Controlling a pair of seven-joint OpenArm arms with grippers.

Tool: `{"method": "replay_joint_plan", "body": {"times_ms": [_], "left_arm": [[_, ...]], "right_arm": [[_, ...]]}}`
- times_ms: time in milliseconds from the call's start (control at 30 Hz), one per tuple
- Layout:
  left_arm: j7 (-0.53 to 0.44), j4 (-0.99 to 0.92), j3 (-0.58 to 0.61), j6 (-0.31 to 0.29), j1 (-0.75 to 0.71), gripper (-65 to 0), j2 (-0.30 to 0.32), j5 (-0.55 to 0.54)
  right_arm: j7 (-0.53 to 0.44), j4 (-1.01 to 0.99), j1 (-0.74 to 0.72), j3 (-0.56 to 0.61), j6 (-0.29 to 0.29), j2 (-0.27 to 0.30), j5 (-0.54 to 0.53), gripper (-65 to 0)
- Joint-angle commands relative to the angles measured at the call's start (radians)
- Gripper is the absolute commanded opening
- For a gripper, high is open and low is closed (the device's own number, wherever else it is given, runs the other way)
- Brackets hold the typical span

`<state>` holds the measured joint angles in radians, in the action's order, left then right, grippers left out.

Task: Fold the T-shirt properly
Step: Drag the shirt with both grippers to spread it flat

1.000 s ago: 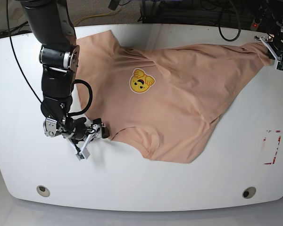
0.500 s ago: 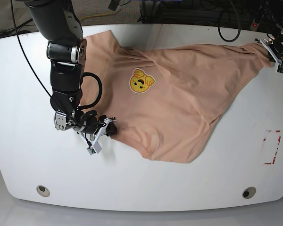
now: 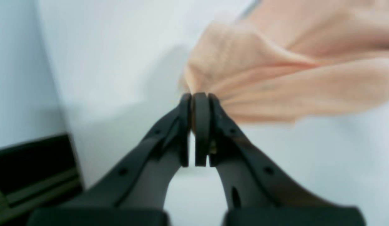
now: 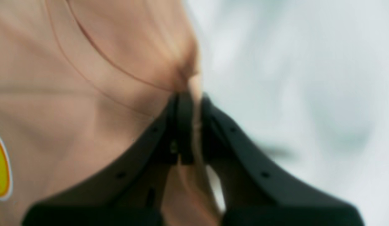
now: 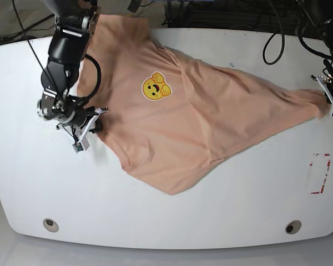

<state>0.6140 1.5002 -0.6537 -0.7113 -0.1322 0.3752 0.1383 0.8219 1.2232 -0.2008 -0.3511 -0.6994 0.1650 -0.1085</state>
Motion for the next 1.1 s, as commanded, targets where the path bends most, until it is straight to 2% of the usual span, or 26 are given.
{"method": "replay_joint_plan", "body": {"times_ms": [0, 133, 167, 233, 300, 400, 500, 700, 1067], "left_arm": [[-0.004, -0.016, -0.005, 0.013, 0.030, -64.6, 0.023, 0.007], [-0.006, -0.057, -0.001, 0.013, 0.075, -64.6, 0.026, 0.008], [-0.006, -0.068, -0.001, 0.013, 0.085, -64.6, 0.031, 0.008], [-0.006, -0.089, 0.008, 0.013, 0.102, -64.6, 0.035, 0.008], [-0.006, -0.102, 0.031, 0.013, 0.118, -64.6, 0.035, 0.008], [-0.006, -0.102, 0.054, 0.013, 0.119, -64.6, 0.035, 0.008], [-0.006, -0.102, 0.076, 0.013, 0.121, -64.6, 0.035, 0.008], [-0.006, -0.102, 0.082, 0.013, 0.127, -64.6, 0.035, 0.007], [-0.006, -0.099, 0.079, 0.013, 0.125, -64.6, 0.032, 0.007]], "right_arm": [[0.078, 0.132, 0.068, -0.012, 0.001, 0.005, 0.028, -65.0], [0.083, 0.260, 0.169, -0.015, 0.001, 0.005, 0.028, -64.4], [0.083, 0.283, 0.191, -0.015, 0.001, 0.005, 0.028, -61.5], [0.083, 0.310, 0.218, -0.015, 0.001, 0.005, 0.028, -53.6], [0.083, 0.321, 0.228, -0.015, 0.001, 0.005, 0.028, -41.7], [0.083, 0.323, 0.220, -0.015, 0.001, 0.005, 0.028, -28.1], [0.083, 0.320, 0.168, -0.015, 0.001, 0.005, 0.028, -21.6], [0.083, 0.232, 0.031, 0.001, 0.001, 0.005, 0.028, -21.2], [0.076, -0.158, -0.262, 0.034, 0.001, -0.011, 0.020, -21.2]]}}
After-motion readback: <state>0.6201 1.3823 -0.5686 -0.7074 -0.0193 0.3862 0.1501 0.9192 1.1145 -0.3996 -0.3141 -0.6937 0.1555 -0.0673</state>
